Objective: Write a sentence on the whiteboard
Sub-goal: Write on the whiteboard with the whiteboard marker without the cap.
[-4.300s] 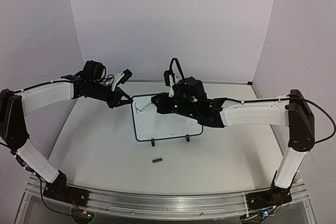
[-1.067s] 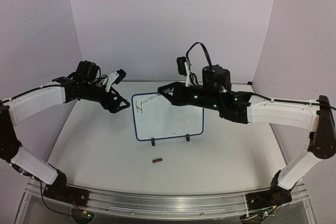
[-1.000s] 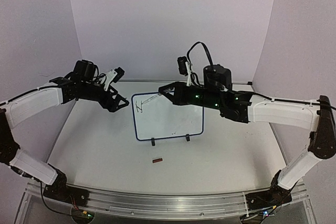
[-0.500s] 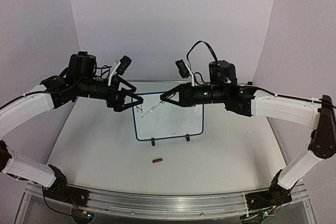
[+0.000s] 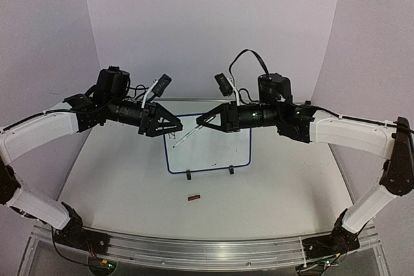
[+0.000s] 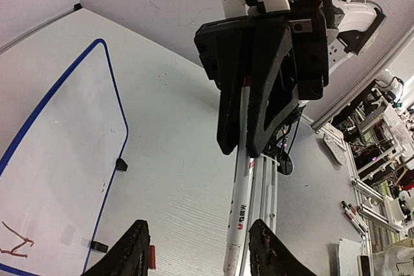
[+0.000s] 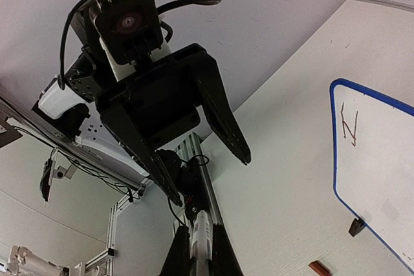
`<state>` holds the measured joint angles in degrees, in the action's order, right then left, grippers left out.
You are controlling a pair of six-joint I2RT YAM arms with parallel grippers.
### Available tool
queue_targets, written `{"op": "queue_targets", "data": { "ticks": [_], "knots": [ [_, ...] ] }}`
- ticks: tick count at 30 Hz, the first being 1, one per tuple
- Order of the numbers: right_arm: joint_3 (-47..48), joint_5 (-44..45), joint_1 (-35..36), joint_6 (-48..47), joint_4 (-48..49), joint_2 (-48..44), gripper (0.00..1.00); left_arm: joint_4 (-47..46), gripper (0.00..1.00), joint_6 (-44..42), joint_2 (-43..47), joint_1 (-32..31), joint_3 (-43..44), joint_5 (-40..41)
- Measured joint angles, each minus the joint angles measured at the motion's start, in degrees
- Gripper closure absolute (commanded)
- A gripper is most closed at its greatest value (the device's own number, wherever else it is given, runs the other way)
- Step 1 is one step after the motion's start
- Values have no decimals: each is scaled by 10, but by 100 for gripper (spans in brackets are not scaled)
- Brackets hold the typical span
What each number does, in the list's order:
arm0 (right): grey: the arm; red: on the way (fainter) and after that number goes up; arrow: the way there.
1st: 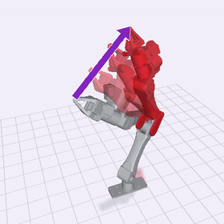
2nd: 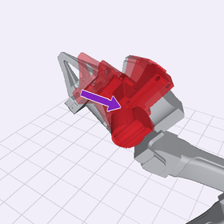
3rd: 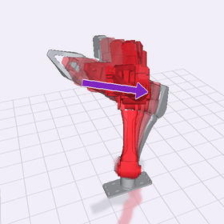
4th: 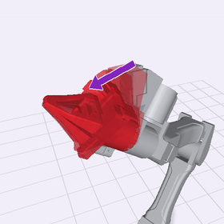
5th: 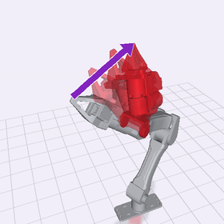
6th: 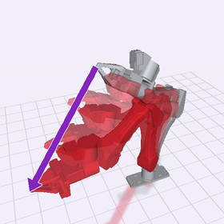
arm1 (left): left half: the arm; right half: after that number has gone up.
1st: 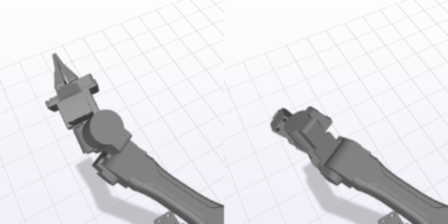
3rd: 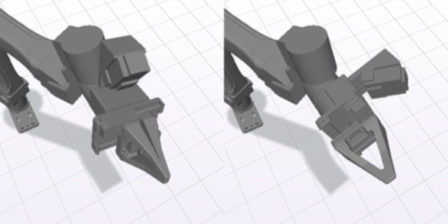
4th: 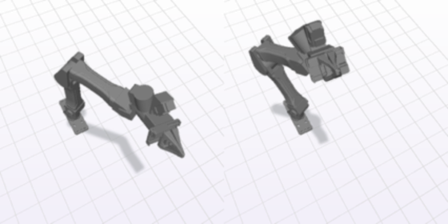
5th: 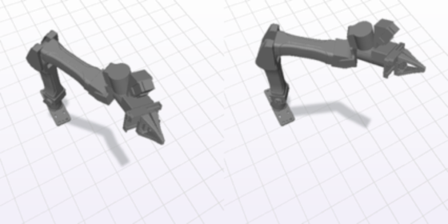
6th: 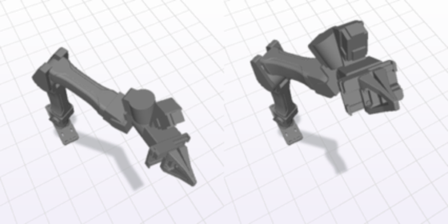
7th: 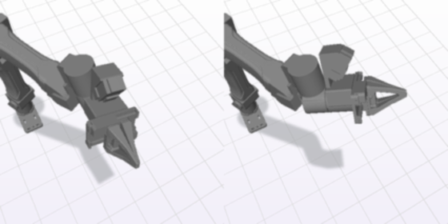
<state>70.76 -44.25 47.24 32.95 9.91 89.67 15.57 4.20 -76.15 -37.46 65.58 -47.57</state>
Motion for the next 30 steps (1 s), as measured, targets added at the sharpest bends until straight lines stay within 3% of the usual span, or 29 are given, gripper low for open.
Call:
{"op": "queue_targets", "data": {
  "ticks": [6,8,13,15,30],
  "knots": [
    [0,-1,0,1,4,0,100,11,53,1,-14,-13,1,-25],
    [0,-1,0,1,4,0,100,20,60,-1,-22,-18,2,-30],
    [1,0,0,3,8,0,100,39,92,-13,-31,-25,5,-38],
    [1,1,0,3,8,1,100,39,99,-14,-31,-27,7,-45],
    [31,-54,6,24,16,45,85,78,100,-53,-38,-29,29,-58]
  ]
}}
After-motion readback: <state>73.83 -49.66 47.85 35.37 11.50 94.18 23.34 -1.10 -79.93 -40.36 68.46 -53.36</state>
